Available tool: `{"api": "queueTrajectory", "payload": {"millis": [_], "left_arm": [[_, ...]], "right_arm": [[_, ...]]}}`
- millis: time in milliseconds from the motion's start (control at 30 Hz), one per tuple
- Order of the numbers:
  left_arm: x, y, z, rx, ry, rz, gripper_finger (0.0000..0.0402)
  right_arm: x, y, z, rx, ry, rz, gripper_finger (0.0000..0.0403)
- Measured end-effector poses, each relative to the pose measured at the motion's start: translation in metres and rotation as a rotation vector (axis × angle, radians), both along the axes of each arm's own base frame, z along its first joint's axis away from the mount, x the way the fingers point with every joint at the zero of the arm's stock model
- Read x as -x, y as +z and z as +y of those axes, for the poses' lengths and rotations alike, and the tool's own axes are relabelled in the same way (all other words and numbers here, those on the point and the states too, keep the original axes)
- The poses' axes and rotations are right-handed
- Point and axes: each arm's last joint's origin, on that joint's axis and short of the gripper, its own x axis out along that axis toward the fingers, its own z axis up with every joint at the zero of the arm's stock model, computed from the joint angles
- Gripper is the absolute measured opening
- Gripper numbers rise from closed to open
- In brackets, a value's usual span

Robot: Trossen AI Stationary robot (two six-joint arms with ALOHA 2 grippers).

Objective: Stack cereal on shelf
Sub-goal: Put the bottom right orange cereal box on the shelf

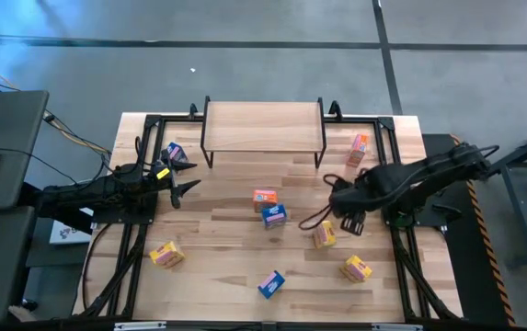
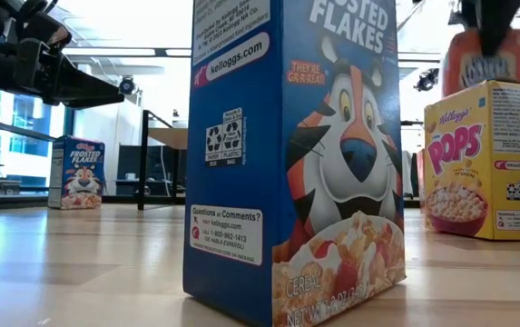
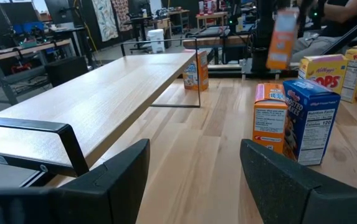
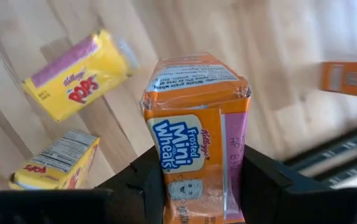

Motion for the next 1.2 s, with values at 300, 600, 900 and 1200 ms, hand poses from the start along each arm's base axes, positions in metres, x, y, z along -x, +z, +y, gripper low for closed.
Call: {"api": "queueTrajectory", "payload": {"millis": [300, 600, 900, 1200], "left_arm": [[0.000, 0.000, 0.000, 0.000, 0.000, 0.000, 0.0241], [0.000, 0.000, 0.000, -0.001, 0.000, 0.000, 0.0241], [0.000, 0.000, 0.000, -0.001, 0.000, 0.000, 0.0241], [0.000, 0.000, 0.000, -0.001, 0.000, 0.001, 0.0241]], "right_arm": [[-0.007, 0.046, -0.035, 0.111, 0.031, -0.162, 0.0150], [-0.008, 0.068, -0.080, 0.277, 0.106, -0.189, 0.0149], [-0.018, 0.083, -0.130, 0.442, 0.206, -0.295, 0.0149], [-0.038, 0.090, -0.176, 0.690, 0.357, -0.313, 0.0149]]}}
